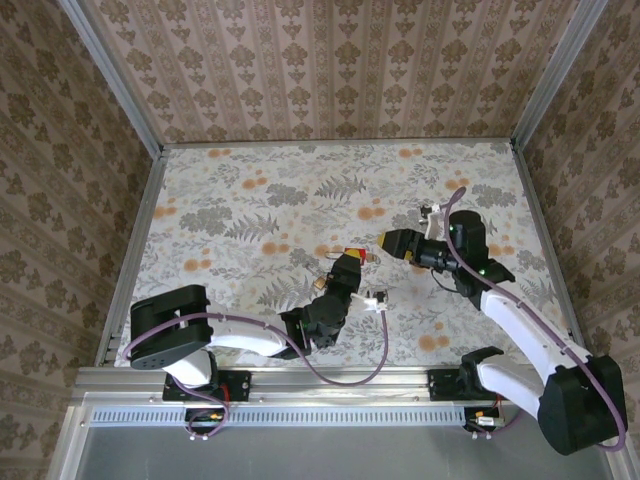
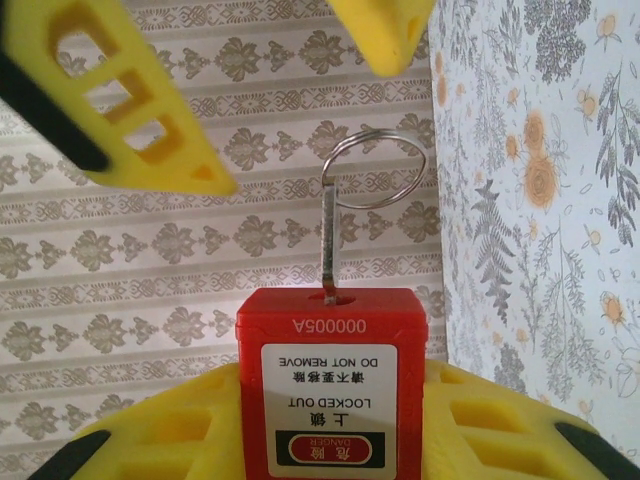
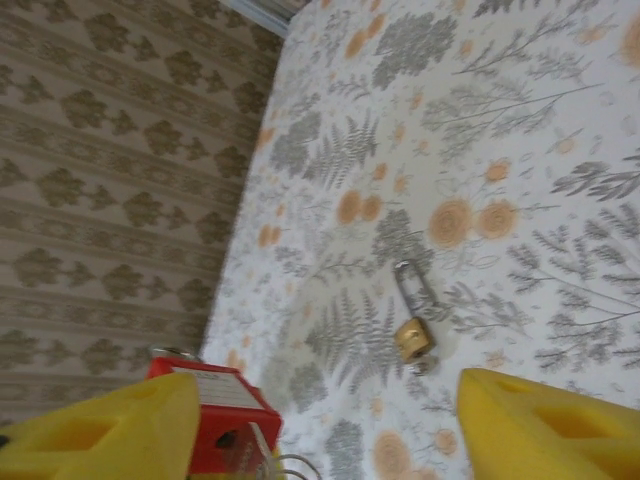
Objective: Unlock with the key
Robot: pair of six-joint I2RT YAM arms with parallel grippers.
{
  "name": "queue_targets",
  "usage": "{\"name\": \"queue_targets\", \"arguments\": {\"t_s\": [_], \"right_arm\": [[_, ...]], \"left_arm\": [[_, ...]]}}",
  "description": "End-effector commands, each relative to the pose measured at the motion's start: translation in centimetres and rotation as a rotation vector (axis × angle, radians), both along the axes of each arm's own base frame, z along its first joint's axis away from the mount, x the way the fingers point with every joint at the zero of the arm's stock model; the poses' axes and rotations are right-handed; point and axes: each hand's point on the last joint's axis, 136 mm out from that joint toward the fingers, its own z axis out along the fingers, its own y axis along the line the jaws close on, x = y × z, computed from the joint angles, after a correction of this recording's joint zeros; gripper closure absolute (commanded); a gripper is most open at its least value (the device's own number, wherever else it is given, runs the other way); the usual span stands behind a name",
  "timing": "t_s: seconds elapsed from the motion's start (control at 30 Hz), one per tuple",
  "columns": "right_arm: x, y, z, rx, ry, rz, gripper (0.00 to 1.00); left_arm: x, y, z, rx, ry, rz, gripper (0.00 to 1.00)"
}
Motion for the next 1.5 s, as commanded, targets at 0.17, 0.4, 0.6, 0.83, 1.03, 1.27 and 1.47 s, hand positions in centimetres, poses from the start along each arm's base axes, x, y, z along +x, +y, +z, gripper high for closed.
{"name": "queue_targets", "arguments": {"t_s": [0.17,0.4,0.6,0.83,1.03,1.27,1.47], "right_arm": [[-2.7,2.5,2.0,0.281,0.157,0.196,0.23],[-3.9,2.7,1.2,0.297,0.219,0.216,0.2],[-4.3,3.3,1.1,0.331,0.239,0.227,0.27],[-4.6,3.5,1.0,0.331,0.24,0.228,0.41],[-4.5,3.6,1.1,0.334,0.234,0.229,0.47],[-4.3,3.5,0.8,0.331,0.228,0.213,0.55],[-4.0,3.4,0.7,0.33,0.225,0.199,0.66]], "left_arm": [[-0.6,-0.9,1.9,-0.16,0.027,-0.046,1.0],[-0.6,-2.0,2.2,-0.166,0.008,-0.068,1.0],[-0.5,-2.9,2.3,-0.167,-0.002,-0.081,1.0],[-0.5,-2.9,2.5,-0.176,-0.005,-0.08,1.0],[-0.7,-3.2,2.7,-0.189,-0.002,-0.089,1.0],[-1.0,-3.1,3.0,-0.211,0.001,-0.1,1.0],[-1.1,-3.1,2.7,-0.21,0.008,-0.1,1.0]]}}
